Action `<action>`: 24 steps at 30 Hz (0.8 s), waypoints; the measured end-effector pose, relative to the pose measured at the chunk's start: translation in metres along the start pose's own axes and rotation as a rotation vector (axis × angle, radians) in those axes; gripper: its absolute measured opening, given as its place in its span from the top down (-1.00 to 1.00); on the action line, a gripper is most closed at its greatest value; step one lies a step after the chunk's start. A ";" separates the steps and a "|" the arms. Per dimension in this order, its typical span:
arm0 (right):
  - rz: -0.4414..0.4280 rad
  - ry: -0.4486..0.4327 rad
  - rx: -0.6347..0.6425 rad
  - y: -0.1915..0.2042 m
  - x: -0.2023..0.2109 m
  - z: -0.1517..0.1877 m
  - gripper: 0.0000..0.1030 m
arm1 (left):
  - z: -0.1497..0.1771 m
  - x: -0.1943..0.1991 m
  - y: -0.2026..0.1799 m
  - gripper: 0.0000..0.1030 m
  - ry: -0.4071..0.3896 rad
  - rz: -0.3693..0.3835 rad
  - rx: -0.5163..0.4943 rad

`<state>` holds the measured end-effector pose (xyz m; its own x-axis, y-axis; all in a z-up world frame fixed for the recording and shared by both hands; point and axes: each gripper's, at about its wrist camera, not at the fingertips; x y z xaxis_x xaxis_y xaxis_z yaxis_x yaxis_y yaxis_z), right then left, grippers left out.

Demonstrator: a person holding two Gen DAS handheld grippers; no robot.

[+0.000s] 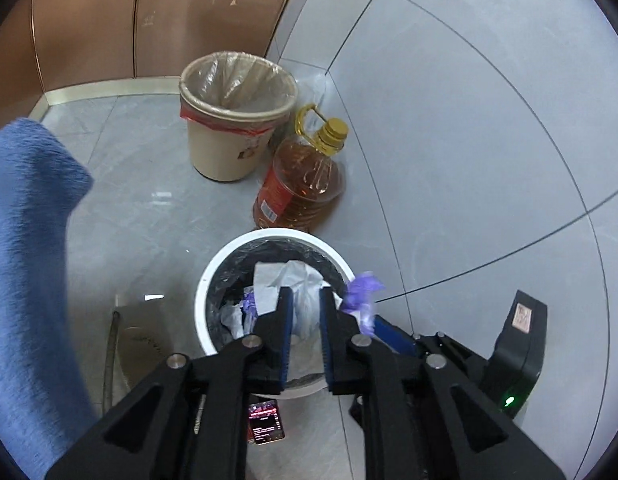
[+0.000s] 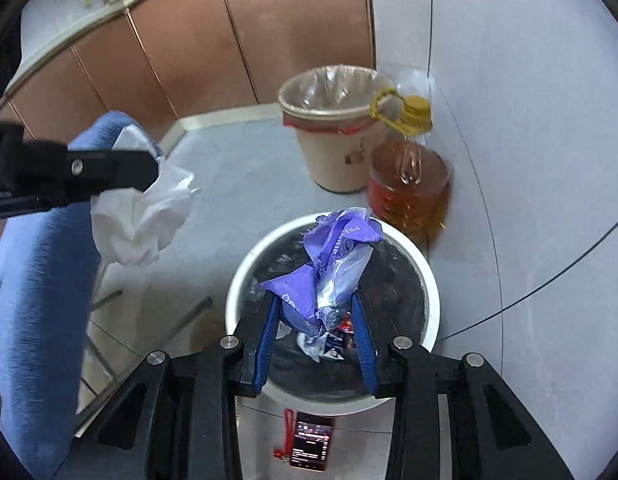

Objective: Collect trash
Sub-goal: 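Open both tools to drop tissue and wrapper into the bin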

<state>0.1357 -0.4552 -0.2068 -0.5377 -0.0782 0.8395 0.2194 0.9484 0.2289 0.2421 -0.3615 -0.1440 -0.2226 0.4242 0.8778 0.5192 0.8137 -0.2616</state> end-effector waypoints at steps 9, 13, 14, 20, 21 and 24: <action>0.049 0.004 -0.025 -0.012 0.000 0.009 0.05 | 0.001 0.005 -0.002 0.20 -0.024 0.054 0.019; 0.048 -0.028 -0.051 -0.011 0.014 0.007 0.05 | 0.008 0.027 -0.002 0.20 -0.067 0.061 0.014; 0.043 -0.042 -0.052 -0.008 0.021 0.007 0.05 | 0.011 0.036 -0.002 0.20 -0.082 0.058 0.005; 0.011 -0.113 0.010 0.026 0.057 0.000 0.05 | 0.038 0.099 0.015 0.20 -0.182 0.030 -0.026; 0.005 -0.124 0.023 0.032 0.061 -0.001 0.05 | 0.043 0.110 0.019 0.20 -0.199 0.025 -0.027; -0.022 -0.162 0.066 0.057 0.083 -0.003 0.05 | 0.058 0.150 0.034 0.20 -0.260 0.001 -0.023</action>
<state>0.1057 -0.4080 -0.1225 -0.6668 -0.0539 0.7432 0.1553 0.9654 0.2094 0.1789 -0.2472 -0.0449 -0.4255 0.5155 0.7438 0.5376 0.8051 -0.2505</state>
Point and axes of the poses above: each gripper's, at about its wrist camera, not at the fingertips, and x roughly against the way its jaws point, y to its left, z to its underside, and after that the axes turned 10 degrees about -z, right-handed
